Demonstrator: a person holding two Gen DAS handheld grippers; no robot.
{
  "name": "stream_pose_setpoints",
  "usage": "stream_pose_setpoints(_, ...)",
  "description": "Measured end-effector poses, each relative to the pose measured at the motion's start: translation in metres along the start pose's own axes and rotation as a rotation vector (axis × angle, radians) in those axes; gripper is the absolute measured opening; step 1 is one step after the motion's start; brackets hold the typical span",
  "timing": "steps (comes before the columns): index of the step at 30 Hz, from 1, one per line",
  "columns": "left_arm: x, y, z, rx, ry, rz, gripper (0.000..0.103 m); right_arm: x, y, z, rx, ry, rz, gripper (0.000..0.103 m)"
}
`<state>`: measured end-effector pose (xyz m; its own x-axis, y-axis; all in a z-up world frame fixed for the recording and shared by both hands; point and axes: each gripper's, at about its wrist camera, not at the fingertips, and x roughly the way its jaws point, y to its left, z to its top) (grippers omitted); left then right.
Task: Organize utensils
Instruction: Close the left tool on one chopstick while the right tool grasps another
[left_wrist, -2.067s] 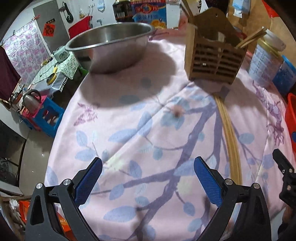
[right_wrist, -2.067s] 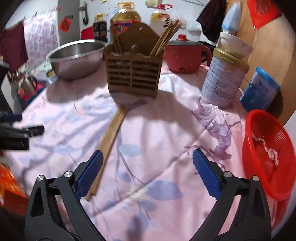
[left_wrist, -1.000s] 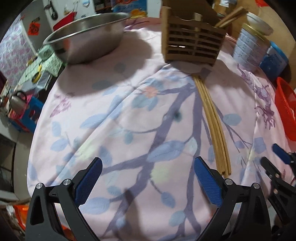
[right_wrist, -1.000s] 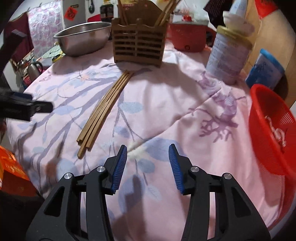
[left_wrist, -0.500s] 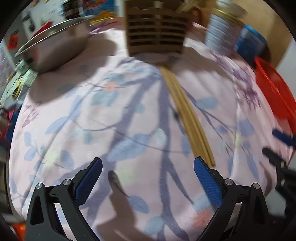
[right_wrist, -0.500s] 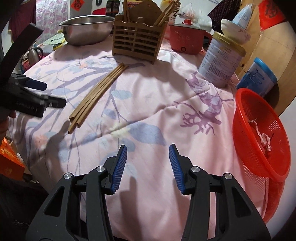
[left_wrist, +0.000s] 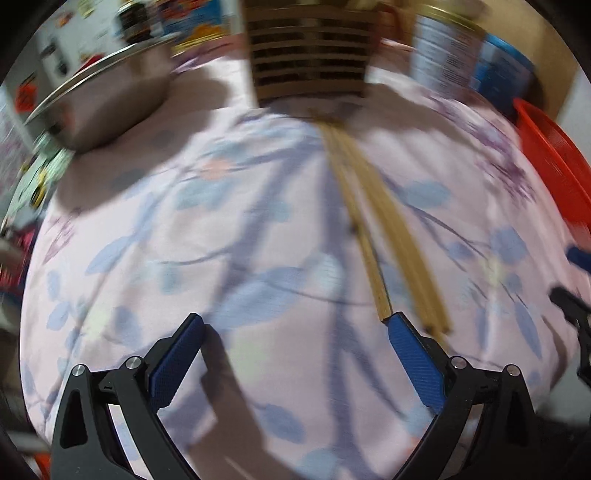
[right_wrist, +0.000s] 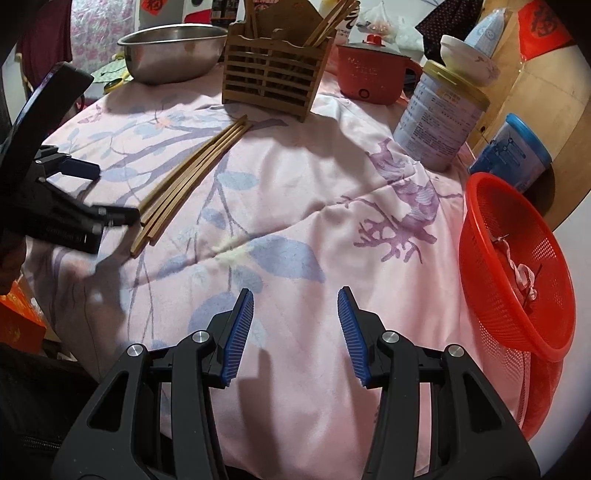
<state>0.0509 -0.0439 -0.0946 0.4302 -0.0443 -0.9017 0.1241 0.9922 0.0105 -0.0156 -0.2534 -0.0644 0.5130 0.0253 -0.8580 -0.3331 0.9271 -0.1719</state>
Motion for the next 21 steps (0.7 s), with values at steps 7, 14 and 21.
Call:
stream_pose_setpoints(7,-0.009,0.021,-0.002,-0.028,-0.013,-0.056,0.085,0.003,0.011,0.003,-0.020,-0.008,0.022,0.048)
stream_pose_setpoints(14,-0.007,-0.009,0.005,0.058,-0.088,-0.104,0.040,-0.001,0.003,0.000,-0.006,-0.008,-0.012,0.046)
stream_pose_setpoints(21,-0.015,0.008,0.008,0.004,-0.085,-0.124,0.006,0.001,-0.005,0.014,0.063,-0.032,0.082,0.037)
